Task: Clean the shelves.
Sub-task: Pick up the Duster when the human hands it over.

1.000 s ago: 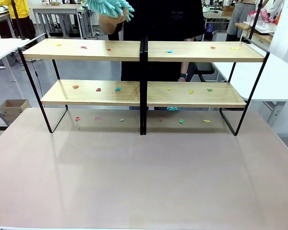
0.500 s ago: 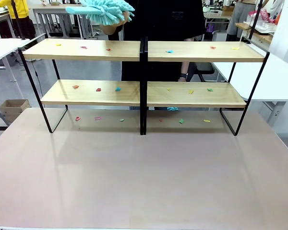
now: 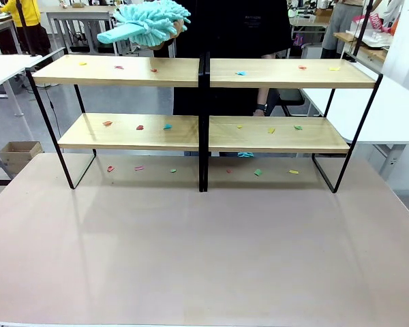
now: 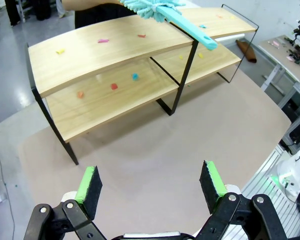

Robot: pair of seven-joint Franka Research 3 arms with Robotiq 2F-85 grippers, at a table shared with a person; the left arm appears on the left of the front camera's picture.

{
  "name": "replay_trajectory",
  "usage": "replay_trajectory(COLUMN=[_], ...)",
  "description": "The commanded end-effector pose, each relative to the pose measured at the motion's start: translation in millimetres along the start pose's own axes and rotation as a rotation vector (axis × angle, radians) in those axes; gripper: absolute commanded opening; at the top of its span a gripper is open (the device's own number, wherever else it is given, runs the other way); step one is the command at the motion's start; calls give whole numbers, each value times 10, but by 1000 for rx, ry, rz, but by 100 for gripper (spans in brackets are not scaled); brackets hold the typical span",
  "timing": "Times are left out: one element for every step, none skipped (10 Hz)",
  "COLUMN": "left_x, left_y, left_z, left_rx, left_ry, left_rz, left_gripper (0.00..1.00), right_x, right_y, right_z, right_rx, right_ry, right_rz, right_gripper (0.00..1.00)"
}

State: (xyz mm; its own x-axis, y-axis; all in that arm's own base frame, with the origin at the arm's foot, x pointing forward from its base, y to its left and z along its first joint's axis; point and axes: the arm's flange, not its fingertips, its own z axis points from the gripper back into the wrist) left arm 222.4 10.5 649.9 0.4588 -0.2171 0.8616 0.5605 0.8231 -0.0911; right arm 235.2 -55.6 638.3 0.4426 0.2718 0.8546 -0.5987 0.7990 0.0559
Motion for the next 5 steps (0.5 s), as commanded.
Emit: replay_trajectory(left_x=[-2,0,208,444,706], left_y=[-4,0,28,118,285], left_z=[12,0,74,88,3], left_rx=[0,0,-153,-248,-378], left_ry=[-3,0,-37,-41,-1], left_rz=[-1,0,9,59,136], left_gripper=[100,100,100,100,100], right_x=[-13,-13,-13,-13,-13], right_y=[-27,-27,-27,-27,-27], right_z=[-15,-15,-15,-15,-15], right_rx=[5,5,5,5,5], right_ry=[-4,-4,-4,-4,-4], right_rz=[11,11,11,11,11], right_gripper=[100,100,100,100,100])
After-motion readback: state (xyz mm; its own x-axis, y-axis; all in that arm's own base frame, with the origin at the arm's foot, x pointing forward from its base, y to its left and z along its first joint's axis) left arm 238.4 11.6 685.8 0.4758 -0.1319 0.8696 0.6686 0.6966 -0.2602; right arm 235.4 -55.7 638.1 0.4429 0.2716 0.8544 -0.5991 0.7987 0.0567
